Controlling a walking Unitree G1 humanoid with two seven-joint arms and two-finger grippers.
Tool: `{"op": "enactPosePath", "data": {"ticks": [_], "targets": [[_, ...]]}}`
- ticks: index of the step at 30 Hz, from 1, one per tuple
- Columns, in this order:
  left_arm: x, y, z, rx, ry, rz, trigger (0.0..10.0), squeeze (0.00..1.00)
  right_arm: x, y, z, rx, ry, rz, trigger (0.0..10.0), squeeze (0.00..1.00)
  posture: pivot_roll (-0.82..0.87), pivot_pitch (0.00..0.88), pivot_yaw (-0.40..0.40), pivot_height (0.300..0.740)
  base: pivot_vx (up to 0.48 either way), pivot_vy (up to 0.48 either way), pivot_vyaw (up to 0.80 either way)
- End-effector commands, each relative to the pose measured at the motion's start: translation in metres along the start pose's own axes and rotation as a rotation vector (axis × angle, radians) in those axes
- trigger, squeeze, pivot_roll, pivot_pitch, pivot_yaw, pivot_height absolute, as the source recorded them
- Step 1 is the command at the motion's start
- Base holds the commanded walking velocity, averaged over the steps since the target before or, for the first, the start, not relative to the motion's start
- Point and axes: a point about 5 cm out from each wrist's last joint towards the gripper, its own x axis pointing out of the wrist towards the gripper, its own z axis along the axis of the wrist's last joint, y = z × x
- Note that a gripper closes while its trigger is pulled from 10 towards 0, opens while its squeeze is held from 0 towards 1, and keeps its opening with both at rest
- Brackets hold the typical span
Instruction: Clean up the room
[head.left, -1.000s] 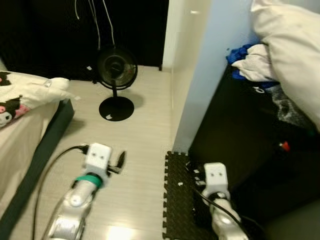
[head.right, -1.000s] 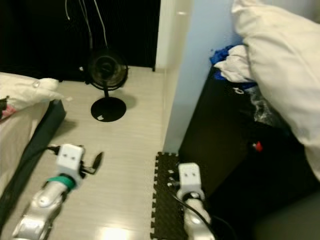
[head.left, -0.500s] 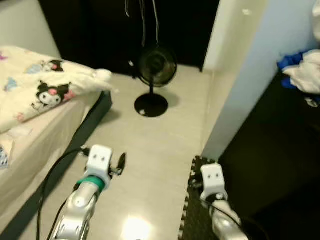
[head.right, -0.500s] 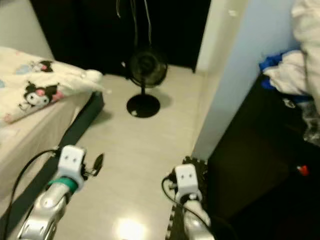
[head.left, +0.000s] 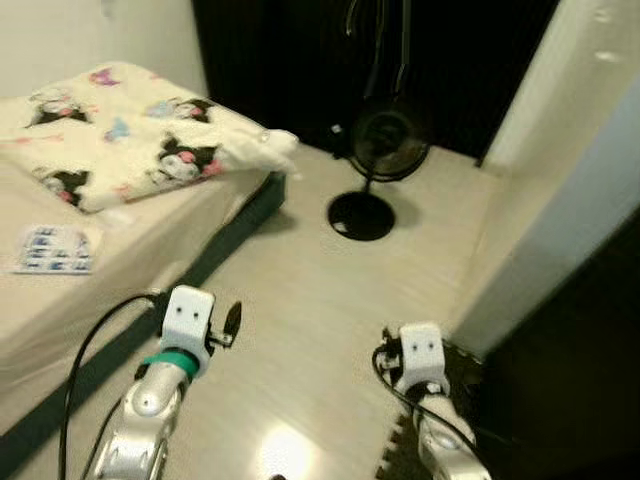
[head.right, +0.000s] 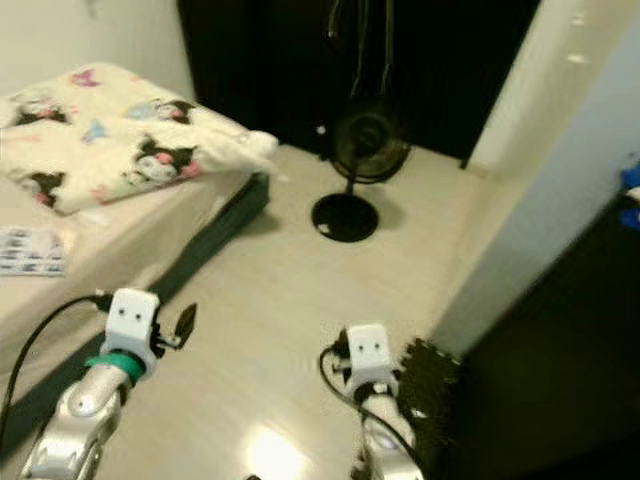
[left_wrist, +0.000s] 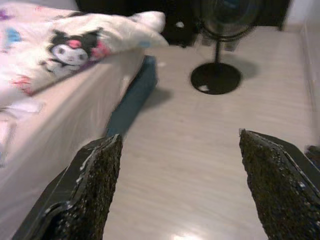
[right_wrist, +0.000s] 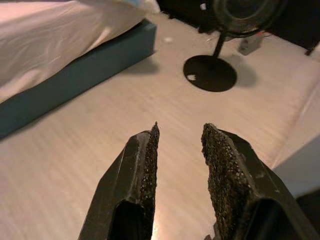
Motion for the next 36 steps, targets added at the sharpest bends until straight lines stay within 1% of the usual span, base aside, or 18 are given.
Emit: {"op": "enactPosePath", "data": {"ticks": [1,6,8,10,12,15,17,18,19,22,25,28,29,31,32,34,35,36], "targets": [[-0.001,-0.001,-0.003,0.005,0.014,-0.005,10.0,0.00,-0.001,-0.003,-0.005,0.027,0.029,-0.007,10.0,0.00,0.11,0.000,0.034,0.740,0.000,0.000,0.80],[-0.001,0.000,-0.003,0.006,0.014,-0.005,10.0,0.00,0.000,-0.003,-0.004,0.039,0.030,-0.022,10.0,0.00,0.11,0.000,0.034,0.740,0.000,0.000,0.80],[-0.001,0.000,-0.003,0.008,0.015,-0.005,10.0,0.00,0.001,-0.008,-0.005,0.060,0.045,-0.073,10.0,0.00,0.11,0.000,0.034,0.740,0.000,0.000,0.80],[0.000,-0.001,-0.003,0.009,0.015,-0.005,10.0,0.00,0.002,-0.010,-0.005,0.072,0.050,-0.089,10.0,0.00,0.11,0.000,0.034,0.740,0.000,0.000,0.80],[-0.001,0.000,-0.003,0.010,0.015,-0.005,10.0,0.00,0.002,-0.012,-0.006,0.117,0.055,-0.100,10.0,0.00,0.11,0.000,0.030,0.740,0.000,0.000,0.80],[-0.001,0.000,-0.003,0.011,0.016,-0.004,10.0,0.00,0.003,-0.014,-0.005,0.144,0.046,-0.104,10.0,0.00,0.11,0.000,0.030,0.740,0.000,0.000,0.80],[-0.001,-0.001,-0.003,0.013,0.016,-0.004,10.0,0.00,0.005,-0.014,-0.005,0.186,0.042,-0.110,10.0,0.00,0.11,0.000,0.030,0.740,0.000,0.000,0.80],[-0.001,-0.001,-0.003,0.013,0.016,-0.004,10.0,0.00,0.005,-0.014,-0.005,0.186,0.042,-0.110,10.0,0.00,0.11,0.000,0.030,0.740,0.000,0.000,0.80],[-0.001,-0.001,-0.003,0.014,0.016,-0.004,10.0,0.00,0.005,-0.015,-0.005,0.213,0.044,-0.122,10.0,0.00,0.11,0.000,0.030,0.740,0.000,0.000,0.80],[-0.001,0.000,-0.003,0.015,0.016,-0.002,10.0,0.00,0.006,-0.016,-0.004,0.215,0.027,-0.138,10.0,0.00,0.11,0.000,0.030,0.740,0.000,0.000,0.80],[-0.002,0.001,-0.004,0.015,0.017,0.005,10.0,0.00,0.007,-0.020,-0.003,0.215,0.007,-0.173,10.0,0.00,0.11,0.000,0.030,0.740,0.000,0.000,0.00],[-0.003,0.002,-0.004,0.016,0.018,0.008,10.0,0.00,0.007,-0.020,-0.003,0.210,0.009,-0.171,10.0,0.01,0.13,0.000,0.019,0.740,0.000,0.000,0.00],[-0.003,0.002,-0.004,0.016,0.018,0.009,10.0,0.00,0.007,-0.020,-0.004,0.206,0.012,-0.171,10.0,0.16,0.13,0.000,0.019,0.740,0.000,0.000,0.00],[-0.003,0.002,-0.004,0.015,0.019,0.009,10.0,0.00,0.007,-0.020,-0.004,0.203,0.014,-0.171,10.0,0.16,0.13,0.000,0.019,0.740,0.000,0.000,0.00],[-0.004,0.002,-0.005,0.015,0.020,0.009,10.0,0.00,0.007,-0.019,-0.004,0.198,0.016,-0.171,10.0,0.33,0.13,0.000,0.019,0.740,0.000,0.000,0.00],[-0.004,0.002,-0.005,0.015,0.020,0.009,10.0,0.00,0.007,-0.019,-0.004,0.198,0.016,-0.171,10.0,0.33,0.13,0.000,0.019,0.740,0.000,0.000,0.00],[-0.004,0.002,-0.005,0.016,0.021,0.008,10.0,0.00,0.008,-0.019,-0.004,0.197,0.017,-0.170,10.0,0.46,0.13,0.000,0.019,0.740,0.000,0.000,0.00],[-0.004,0.002,-0.005,0.017,0.021,0.007,10.0,0.00,0.008,-0.018,-0.005,0.185,0.017,-0.163,10.0,0.47,0.13,0.000,0.019,0.740,0.000,0.000,0.00]]}}
